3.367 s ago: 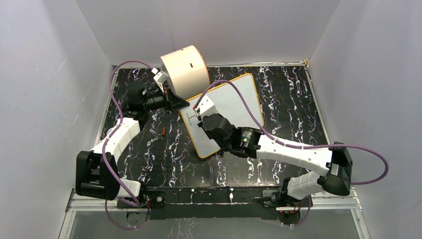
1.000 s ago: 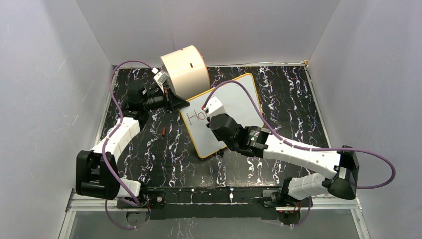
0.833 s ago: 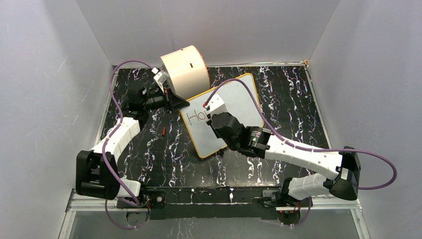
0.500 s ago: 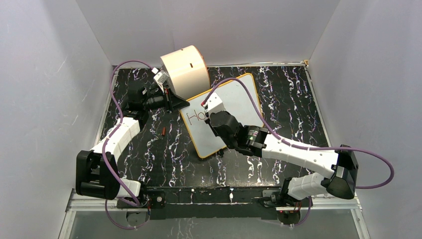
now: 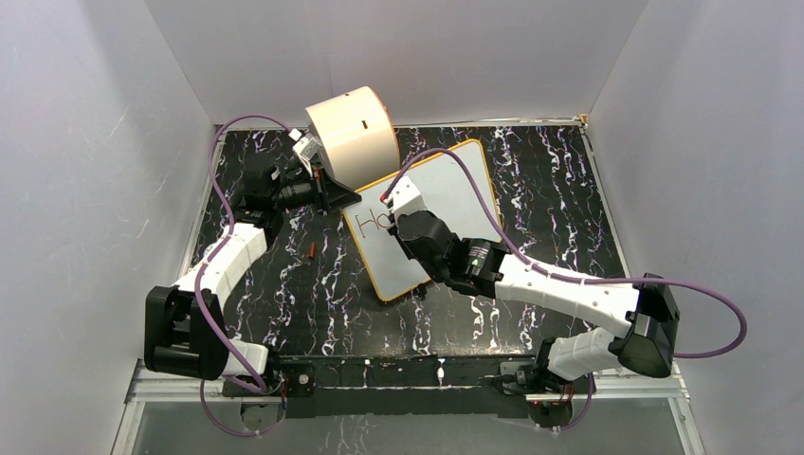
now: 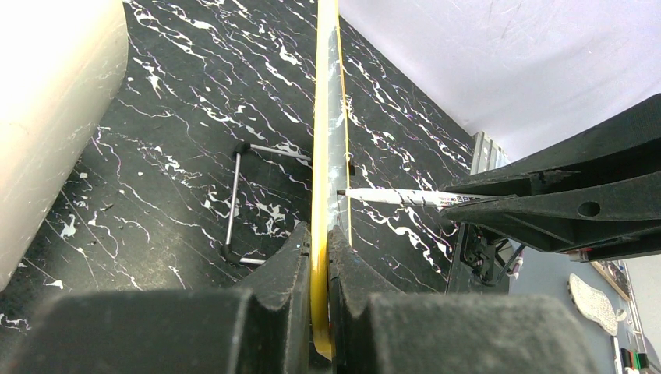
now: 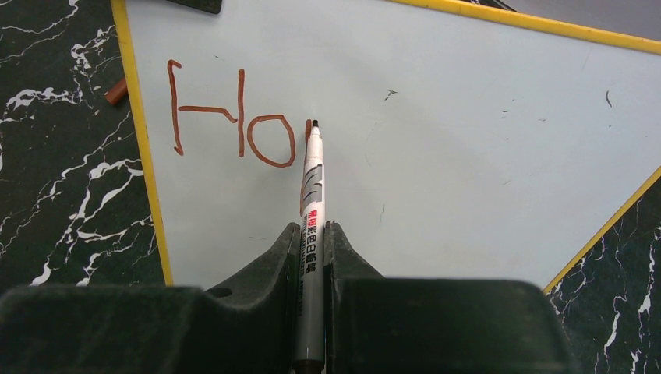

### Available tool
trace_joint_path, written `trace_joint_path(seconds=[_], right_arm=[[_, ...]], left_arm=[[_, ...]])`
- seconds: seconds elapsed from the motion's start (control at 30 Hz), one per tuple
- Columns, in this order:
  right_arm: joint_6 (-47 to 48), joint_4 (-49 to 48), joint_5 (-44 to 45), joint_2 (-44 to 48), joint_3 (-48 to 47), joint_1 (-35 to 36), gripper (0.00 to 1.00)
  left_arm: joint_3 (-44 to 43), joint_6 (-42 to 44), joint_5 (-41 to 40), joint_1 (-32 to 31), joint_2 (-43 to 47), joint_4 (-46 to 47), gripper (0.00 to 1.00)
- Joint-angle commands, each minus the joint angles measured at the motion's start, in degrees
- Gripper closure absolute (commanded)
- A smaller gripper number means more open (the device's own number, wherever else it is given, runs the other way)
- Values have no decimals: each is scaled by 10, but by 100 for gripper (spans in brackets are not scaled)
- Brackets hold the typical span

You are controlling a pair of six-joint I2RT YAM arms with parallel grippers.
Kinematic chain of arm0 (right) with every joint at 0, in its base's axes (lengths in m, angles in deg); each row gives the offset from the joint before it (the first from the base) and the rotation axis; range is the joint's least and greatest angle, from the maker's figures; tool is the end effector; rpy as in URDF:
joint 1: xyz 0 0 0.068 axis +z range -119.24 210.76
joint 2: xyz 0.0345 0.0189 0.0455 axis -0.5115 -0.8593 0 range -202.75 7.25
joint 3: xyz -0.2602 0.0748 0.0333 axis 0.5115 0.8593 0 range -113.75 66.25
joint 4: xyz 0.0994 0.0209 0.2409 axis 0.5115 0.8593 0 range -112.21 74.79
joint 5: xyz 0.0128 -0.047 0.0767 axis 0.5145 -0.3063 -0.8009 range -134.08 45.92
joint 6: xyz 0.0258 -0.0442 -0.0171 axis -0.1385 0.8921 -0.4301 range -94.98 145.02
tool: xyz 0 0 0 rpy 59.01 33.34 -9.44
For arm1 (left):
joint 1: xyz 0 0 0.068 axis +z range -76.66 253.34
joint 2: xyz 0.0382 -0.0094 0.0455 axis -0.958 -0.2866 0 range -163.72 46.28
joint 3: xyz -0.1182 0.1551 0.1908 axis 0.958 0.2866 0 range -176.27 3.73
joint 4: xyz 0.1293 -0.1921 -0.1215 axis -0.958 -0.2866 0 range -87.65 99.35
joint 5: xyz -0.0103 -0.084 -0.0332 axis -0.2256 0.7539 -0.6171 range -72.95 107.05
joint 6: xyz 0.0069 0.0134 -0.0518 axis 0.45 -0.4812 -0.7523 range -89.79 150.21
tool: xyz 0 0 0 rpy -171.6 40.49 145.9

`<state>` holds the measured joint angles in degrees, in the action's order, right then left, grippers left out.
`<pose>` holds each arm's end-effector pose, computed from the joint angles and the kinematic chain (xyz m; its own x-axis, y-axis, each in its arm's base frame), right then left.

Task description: Write a sentence on the whiteboard

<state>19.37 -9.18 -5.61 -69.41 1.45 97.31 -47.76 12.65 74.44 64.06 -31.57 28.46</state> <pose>0.1411 0.2697 0.3358 -0.2153 -0.3027 -0.9284 -0.4748 0.8633 -0.1714 0.2942 -0.0785 0.3048 -0.3938 -0.1004 -0.9137 0.8315 0.3847 -0.4006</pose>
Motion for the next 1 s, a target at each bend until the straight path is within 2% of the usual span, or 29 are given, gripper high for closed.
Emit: trace_joint_path(seconds=[0.0, 0.7, 0.97], right_arm=[[6, -31, 7, -5, -12, -5, 100], [-43, 32, 30, 7, -3, -20, 100], [-59, 45, -3, 14, 13, -20, 100]], left_arm=[[-3, 31, 4, -15, -11, -34, 100], [-3, 30, 4, -15, -11, -34, 100], [-3, 31, 4, -15, -12, -34, 100]])
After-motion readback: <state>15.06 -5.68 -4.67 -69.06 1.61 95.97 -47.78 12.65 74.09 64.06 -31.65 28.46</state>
